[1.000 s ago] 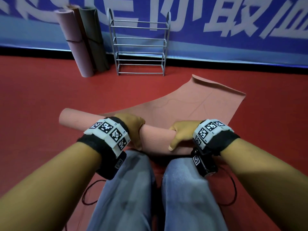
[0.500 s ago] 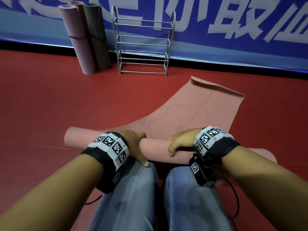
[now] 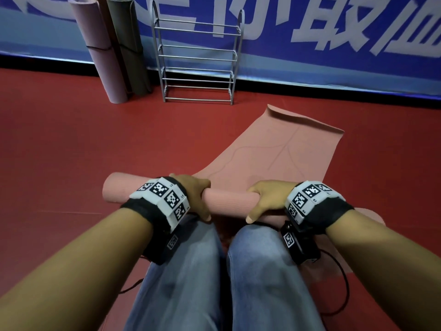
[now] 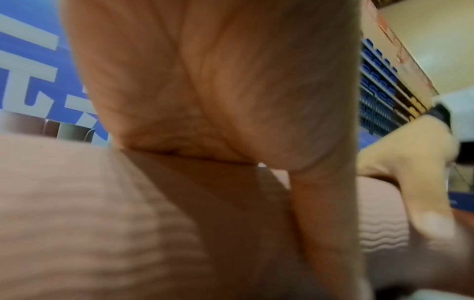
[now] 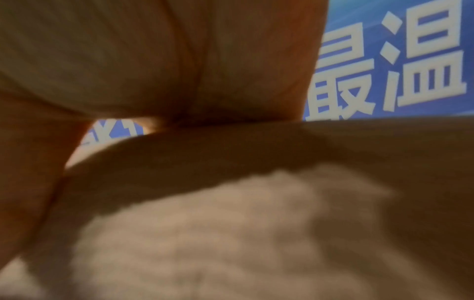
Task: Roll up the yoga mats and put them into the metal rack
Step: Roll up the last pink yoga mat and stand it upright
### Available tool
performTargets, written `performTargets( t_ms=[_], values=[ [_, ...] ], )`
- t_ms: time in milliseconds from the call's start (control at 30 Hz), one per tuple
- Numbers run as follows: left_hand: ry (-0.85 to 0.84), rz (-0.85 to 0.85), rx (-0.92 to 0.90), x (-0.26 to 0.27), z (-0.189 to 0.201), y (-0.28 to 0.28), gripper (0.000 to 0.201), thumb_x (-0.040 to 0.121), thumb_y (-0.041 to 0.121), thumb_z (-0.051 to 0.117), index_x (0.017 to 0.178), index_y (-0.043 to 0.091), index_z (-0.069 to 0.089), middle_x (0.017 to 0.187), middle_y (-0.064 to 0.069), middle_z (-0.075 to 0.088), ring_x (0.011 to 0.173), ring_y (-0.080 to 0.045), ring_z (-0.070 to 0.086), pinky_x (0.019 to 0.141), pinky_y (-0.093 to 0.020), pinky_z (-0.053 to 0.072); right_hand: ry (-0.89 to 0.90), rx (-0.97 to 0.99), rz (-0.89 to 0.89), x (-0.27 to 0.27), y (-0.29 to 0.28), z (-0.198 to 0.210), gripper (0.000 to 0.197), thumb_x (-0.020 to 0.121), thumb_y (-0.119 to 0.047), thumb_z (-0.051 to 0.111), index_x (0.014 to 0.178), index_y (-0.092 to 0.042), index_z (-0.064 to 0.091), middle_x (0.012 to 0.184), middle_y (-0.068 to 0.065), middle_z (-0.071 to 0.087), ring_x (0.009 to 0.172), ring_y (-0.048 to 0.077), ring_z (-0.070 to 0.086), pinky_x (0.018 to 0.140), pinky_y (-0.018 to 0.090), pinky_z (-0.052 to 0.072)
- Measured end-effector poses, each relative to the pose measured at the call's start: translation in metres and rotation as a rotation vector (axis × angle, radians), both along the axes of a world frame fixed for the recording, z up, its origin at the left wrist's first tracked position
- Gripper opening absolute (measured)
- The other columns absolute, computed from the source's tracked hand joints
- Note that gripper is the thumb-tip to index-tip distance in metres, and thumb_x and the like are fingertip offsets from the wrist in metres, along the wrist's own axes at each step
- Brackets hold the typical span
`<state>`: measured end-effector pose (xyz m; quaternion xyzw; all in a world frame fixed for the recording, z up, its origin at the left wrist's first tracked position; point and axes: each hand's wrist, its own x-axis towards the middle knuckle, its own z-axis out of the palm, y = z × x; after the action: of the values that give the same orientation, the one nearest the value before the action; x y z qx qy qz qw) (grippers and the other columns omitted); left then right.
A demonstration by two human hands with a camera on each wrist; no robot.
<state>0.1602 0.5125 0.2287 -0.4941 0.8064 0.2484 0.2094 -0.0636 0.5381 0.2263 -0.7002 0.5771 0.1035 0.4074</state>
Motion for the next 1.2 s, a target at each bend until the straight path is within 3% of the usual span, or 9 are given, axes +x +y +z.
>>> performTargets(
  t_ms=[233, 333, 433, 600, 733, 900, 1033, 1133, 1200],
  values=[
    [0.101, 0.009, 0.108, -0.005, -0.013, 0.009, 0.049, 0.070, 0.048, 0.082, 0.100, 0.026, 0.050, 0.093, 0.008, 0.061, 0.093, -0.015, 0.059, 0.080, -0.026, 0.044, -0.064, 0.169, -0.011, -0.007, 0.004, 0.006, 0.007, 0.082, -0.028, 0.074, 0.084, -0.026, 0.067, 0.082, -0.012, 0.067, 0.082, 0.009, 0.061, 0.079, 0.023, 0.043],
    [0.065, -0.045, -0.062, -0.013, -0.003, 0.002, 0.054, 0.068, 0.052, 0.081, 0.105, 0.025, 0.052, 0.096, 0.004, 0.062, 0.090, -0.018, 0.056, 0.080, -0.029, 0.045, -0.083, 0.076, -0.057, -0.017, 0.001, 0.011, 0.014, 0.079, -0.031, 0.078, 0.084, -0.027, 0.065, 0.083, -0.013, 0.066, 0.080, 0.007, 0.061, 0.079, 0.023, 0.045],
    [-0.010, -0.078, -0.234, -0.022, 0.001, -0.001, 0.065, 0.065, 0.053, 0.079, 0.115, 0.026, 0.047, 0.106, 0.000, 0.064, 0.097, -0.025, 0.060, 0.079, -0.034, 0.043, -0.126, 0.010, -0.076, -0.019, 0.001, 0.006, 0.032, 0.070, -0.034, 0.084, 0.090, -0.024, 0.061, 0.089, -0.007, 0.064, 0.085, 0.012, 0.059, 0.085, 0.031, 0.046],
    [-0.023, -0.148, -0.310, -0.034, 0.001, 0.008, 0.080, 0.061, 0.053, 0.082, 0.128, 0.034, 0.041, 0.118, 0.002, 0.056, 0.111, -0.025, 0.053, 0.090, -0.043, 0.033, -0.205, -0.032, -0.093, -0.015, 0.005, -0.001, 0.040, 0.063, -0.035, 0.084, 0.090, -0.027, 0.056, 0.092, -0.007, 0.060, 0.089, 0.013, 0.057, 0.089, 0.035, 0.045],
    [0.054, -0.089, -0.034, -0.032, -0.009, 0.015, 0.051, 0.067, 0.034, 0.084, 0.112, 0.025, 0.061, 0.103, 0.004, 0.070, 0.087, -0.014, 0.062, 0.077, -0.023, 0.045, -0.190, -0.058, -0.062, -0.004, 0.017, -0.012, 0.033, 0.066, -0.026, 0.088, 0.083, -0.026, 0.060, 0.080, -0.009, 0.061, 0.078, 0.008, 0.057, 0.076, 0.028, 0.045],
    [0.137, 0.001, 0.102, -0.022, -0.013, 0.027, 0.030, 0.073, 0.019, 0.078, 0.102, 0.020, 0.070, 0.078, 0.008, 0.067, 0.066, -0.008, 0.062, 0.063, -0.018, 0.049, -0.237, -0.076, -0.011, 0.002, 0.026, -0.004, 0.026, 0.070, -0.014, 0.084, 0.075, -0.026, 0.062, 0.072, -0.010, 0.060, 0.068, 0.004, 0.056, 0.068, 0.022, 0.043],
    [0.281, 0.086, 0.376, -0.008, 0.014, 0.026, 0.026, 0.067, -0.002, 0.076, 0.092, 0.005, 0.071, 0.080, -0.011, 0.067, 0.065, -0.016, 0.061, 0.063, -0.026, 0.051, -0.261, -0.033, 0.043, 0.005, 0.024, 0.025, 0.023, 0.070, -0.020, 0.085, 0.078, -0.032, 0.067, 0.074, -0.012, 0.064, 0.070, 0.004, 0.059, 0.071, 0.026, 0.045],
    [0.234, 0.025, 0.137, -0.009, 0.026, 0.024, 0.029, 0.066, 0.010, 0.082, 0.092, 0.018, 0.069, 0.088, -0.005, 0.071, 0.079, -0.021, 0.065, 0.076, -0.029, 0.052, -0.233, -0.115, 0.029, 0.007, 0.023, 0.034, 0.028, 0.071, -0.024, 0.086, 0.090, -0.024, 0.066, 0.084, -0.006, 0.066, 0.076, 0.007, 0.059, 0.073, 0.026, 0.045],
    [0.088, -0.082, 0.029, -0.017, 0.028, 0.026, 0.035, 0.071, 0.023, 0.083, 0.102, 0.020, 0.068, 0.092, 0.002, 0.069, 0.085, -0.017, 0.064, 0.072, -0.022, 0.048, -0.126, -0.102, 0.079, 0.009, 0.028, 0.030, 0.034, 0.073, -0.032, 0.084, 0.096, -0.025, 0.060, 0.091, -0.006, 0.065, 0.082, 0.009, 0.058, 0.075, 0.027, 0.044]
  ],
)
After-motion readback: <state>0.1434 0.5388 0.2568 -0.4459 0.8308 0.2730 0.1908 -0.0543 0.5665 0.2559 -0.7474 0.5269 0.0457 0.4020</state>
